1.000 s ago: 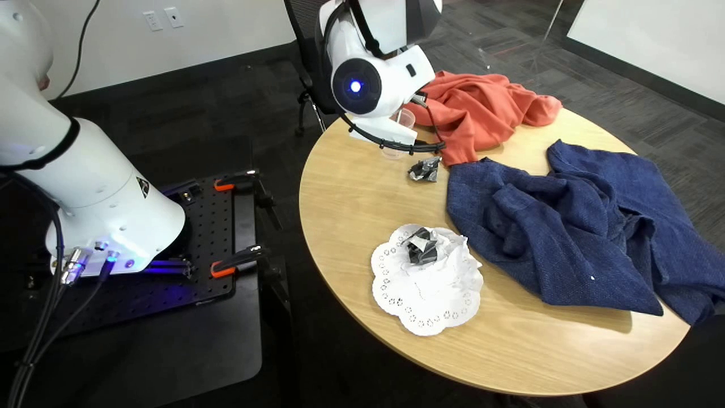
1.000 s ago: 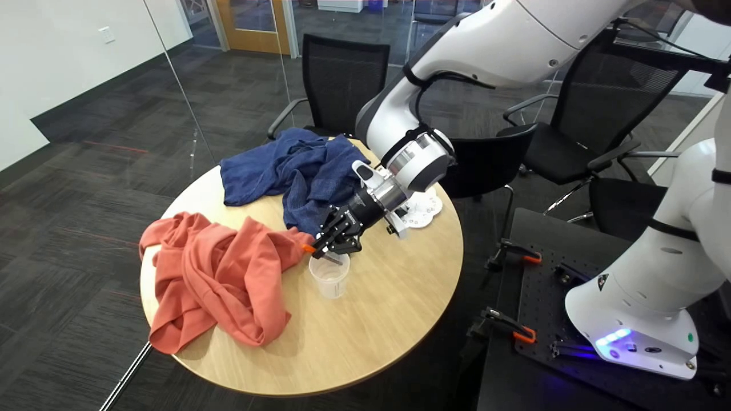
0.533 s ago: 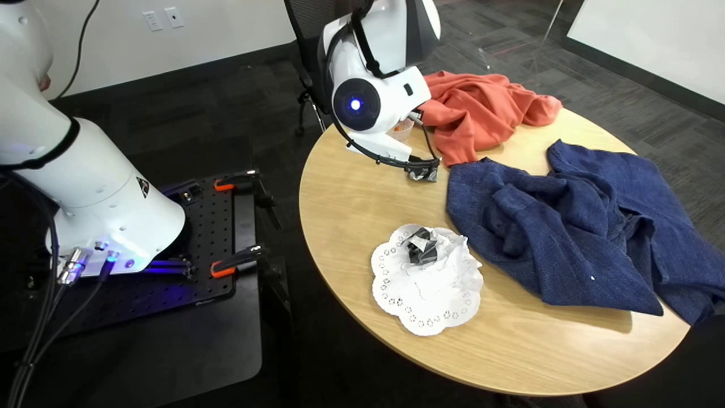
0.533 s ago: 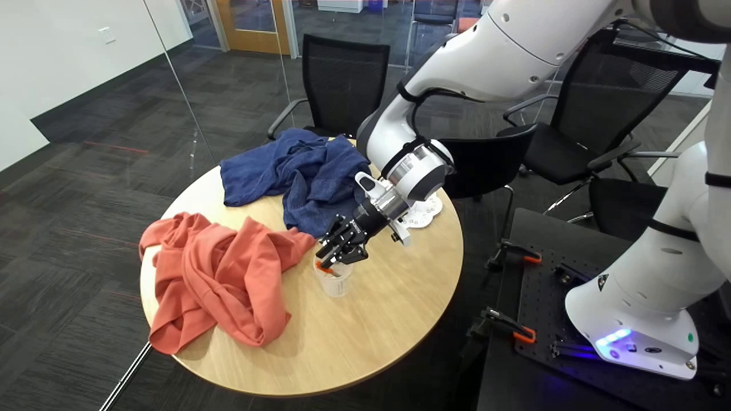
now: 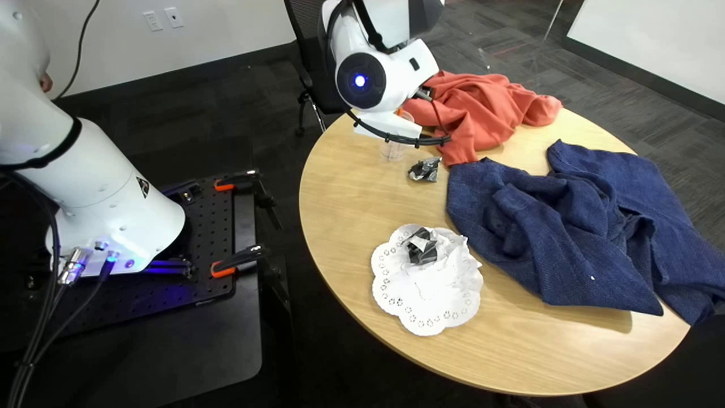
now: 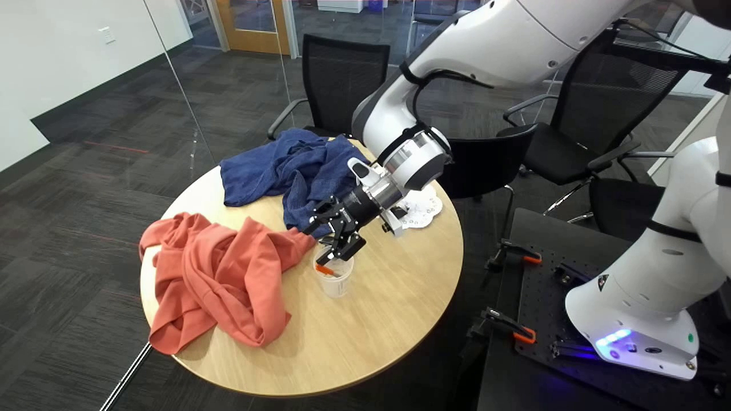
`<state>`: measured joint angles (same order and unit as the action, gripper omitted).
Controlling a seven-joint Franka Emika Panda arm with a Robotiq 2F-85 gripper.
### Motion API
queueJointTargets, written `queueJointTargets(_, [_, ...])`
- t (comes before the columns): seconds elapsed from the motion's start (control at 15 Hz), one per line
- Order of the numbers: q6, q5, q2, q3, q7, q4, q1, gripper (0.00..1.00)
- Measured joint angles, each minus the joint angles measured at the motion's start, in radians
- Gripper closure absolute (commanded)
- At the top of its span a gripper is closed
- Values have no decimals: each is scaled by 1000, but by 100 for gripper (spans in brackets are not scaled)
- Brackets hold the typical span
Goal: Put the marker in the clear cup
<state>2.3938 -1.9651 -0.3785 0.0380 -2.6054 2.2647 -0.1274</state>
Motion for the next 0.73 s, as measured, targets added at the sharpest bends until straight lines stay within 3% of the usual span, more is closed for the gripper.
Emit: queueJointTargets(0.73, [0,1,188,63,0,91,-104,0])
